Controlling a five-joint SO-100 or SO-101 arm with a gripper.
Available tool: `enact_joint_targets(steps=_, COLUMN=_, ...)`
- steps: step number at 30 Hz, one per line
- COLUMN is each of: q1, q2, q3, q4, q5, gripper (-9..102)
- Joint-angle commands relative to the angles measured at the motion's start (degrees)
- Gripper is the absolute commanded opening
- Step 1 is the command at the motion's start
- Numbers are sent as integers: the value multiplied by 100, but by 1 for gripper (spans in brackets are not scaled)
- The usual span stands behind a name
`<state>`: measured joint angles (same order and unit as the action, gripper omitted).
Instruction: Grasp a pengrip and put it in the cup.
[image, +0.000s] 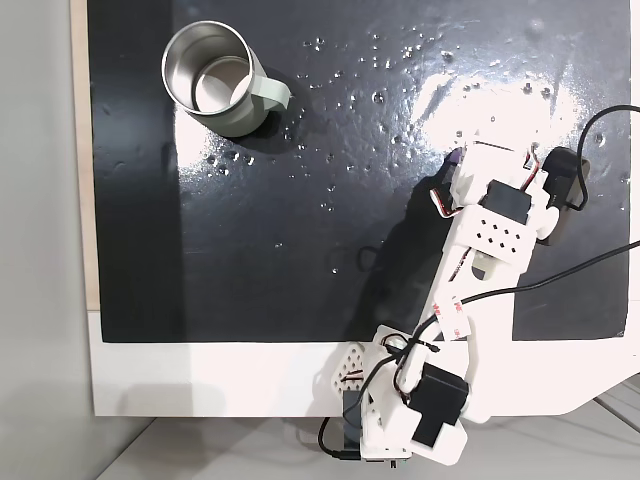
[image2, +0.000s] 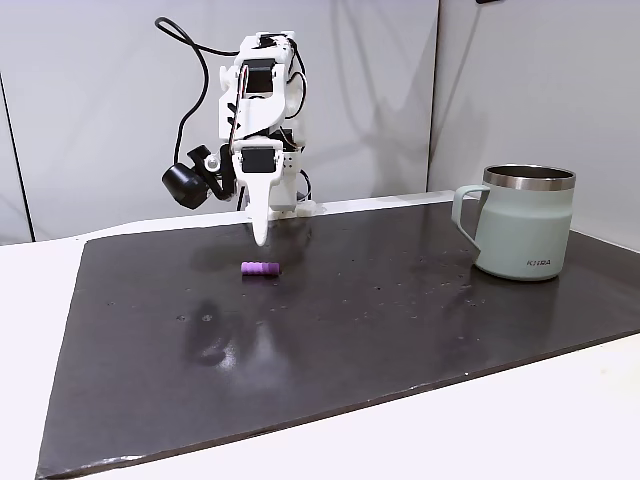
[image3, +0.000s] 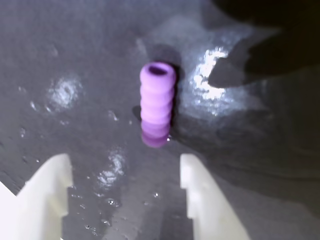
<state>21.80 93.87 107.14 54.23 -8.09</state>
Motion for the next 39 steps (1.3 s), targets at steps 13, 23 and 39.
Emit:
enact_joint_targets(steps=13, q1=97, q2=-1564, q3=-1521, q4=879, q5=-62, gripper=25)
enact_joint_targets(steps=23, q1=167, q2=-1670, q3=-1529, q4=1116, q5=299, gripper=0)
enact_joint_targets(steps=39, q1=-2294, q2=-123, q3=-3999, q4=2742, q5=1345, gripper=0)
